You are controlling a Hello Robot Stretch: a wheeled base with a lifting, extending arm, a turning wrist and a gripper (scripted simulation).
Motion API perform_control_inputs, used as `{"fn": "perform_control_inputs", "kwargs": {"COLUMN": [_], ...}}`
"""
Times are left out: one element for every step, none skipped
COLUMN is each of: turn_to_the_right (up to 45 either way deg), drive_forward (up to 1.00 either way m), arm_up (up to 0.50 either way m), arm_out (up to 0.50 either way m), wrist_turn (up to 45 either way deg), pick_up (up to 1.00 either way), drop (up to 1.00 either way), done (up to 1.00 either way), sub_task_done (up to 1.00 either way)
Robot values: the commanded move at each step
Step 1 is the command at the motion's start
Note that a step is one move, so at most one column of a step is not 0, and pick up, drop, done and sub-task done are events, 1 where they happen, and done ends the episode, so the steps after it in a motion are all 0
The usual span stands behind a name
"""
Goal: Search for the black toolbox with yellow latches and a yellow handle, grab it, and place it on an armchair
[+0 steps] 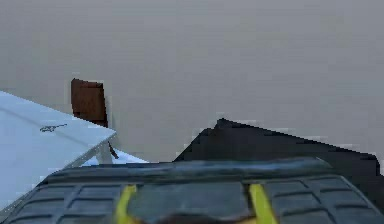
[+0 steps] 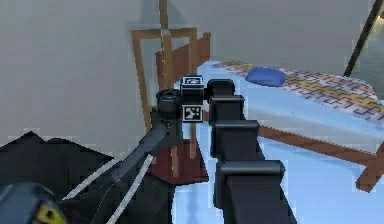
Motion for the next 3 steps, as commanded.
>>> {"fn": "perform_control_inputs", "kwargs": {"turn_to_the_right": [0.0,0.0,0.0], "drive_forward": [0.00,0.00,0.00], "arm_up": [0.00,-0.38,-0.32], "arm_out": [0.00,0.00,0.00], "wrist_turn": [39.0,0.0,0.0], "pick_up": [0.00,0.00,0.00], "drop": [0.00,0.00,0.00], "done": [0.00,0.00,0.00], "sub_task_done": [0.00,0.00,0.00]}}
